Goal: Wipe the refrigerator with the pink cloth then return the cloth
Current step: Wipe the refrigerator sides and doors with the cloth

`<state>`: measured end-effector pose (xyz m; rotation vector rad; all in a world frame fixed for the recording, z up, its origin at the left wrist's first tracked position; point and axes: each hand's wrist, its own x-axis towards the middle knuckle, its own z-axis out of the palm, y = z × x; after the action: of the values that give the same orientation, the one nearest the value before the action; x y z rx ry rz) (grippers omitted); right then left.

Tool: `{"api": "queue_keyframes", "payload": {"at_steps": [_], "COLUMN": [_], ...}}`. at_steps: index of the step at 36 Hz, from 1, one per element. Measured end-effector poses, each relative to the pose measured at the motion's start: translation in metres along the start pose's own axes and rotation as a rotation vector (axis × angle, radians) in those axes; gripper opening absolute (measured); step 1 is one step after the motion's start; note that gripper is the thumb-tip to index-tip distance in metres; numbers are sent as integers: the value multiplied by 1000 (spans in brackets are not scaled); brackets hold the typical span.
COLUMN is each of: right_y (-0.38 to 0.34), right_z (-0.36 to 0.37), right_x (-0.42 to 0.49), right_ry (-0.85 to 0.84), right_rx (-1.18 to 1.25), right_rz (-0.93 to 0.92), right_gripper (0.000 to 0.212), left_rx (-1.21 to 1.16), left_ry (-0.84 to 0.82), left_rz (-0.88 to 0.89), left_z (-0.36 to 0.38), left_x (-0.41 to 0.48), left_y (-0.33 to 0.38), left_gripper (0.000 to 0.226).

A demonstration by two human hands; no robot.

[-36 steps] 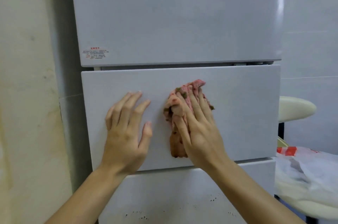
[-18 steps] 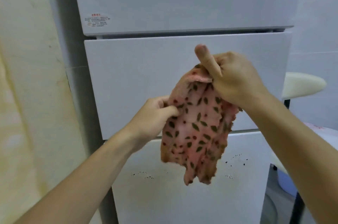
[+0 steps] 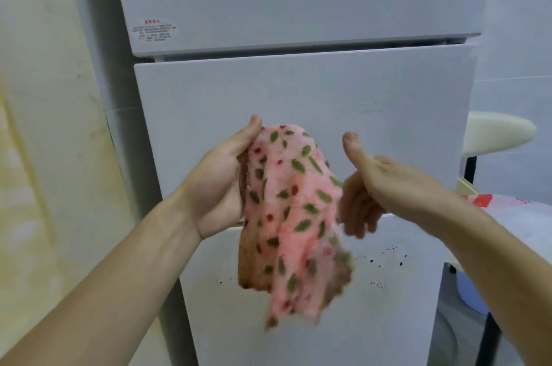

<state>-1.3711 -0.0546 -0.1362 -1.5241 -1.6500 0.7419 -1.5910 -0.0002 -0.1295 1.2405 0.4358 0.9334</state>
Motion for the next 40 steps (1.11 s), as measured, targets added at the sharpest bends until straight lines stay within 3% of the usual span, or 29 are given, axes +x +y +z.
{"api": "queue_keyframes", "payload": {"at_steps": [3,8,11,14,17,20,24,27,29,32,37,40], "right_y": [6,10,8,2,-1,-3,-4,-6,-7,-8,-7,-6], "right_z": [14,22,24,23,22,18,17,15,8,-2,-3,2], "right_x": [2,13,19,21,19,13,12,13,15,16,21,23], "right_ry": [-92,-233,-169,-50,44,192,327,425,500,608,708,892], "right_rx": [260,496,674,793,902,766,586,390,226,-104,-362,-455], "right_rz": [20,-85,-76,-113,-152,-221,-356,-422,-445,-491,-519,-592], "right_gripper": [90,89,88,61,75,66,30,29,30,13,3,7], "left_rx": [13,134,173,310,456,564,615,625,636,787,1100,1222], "left_ry": [17,45,72,151,206,327,625,534,417,332,491,569], "left_rz": [81,88,91,105,100,138,286,382,370,353,513,623], "left_z": [3,4,6,2,-4,-7,-7,-5,-5,-8,-10,-10], "left_x": [0,-1,-1,1,0,-2,-5,-9,-10,-10,-3,1], "left_y": [1,4,5,7,11,17,19,23,27,32,26,21], "left_gripper": [33,51,51,30,20,23,57,61,56,37,6,6]}}
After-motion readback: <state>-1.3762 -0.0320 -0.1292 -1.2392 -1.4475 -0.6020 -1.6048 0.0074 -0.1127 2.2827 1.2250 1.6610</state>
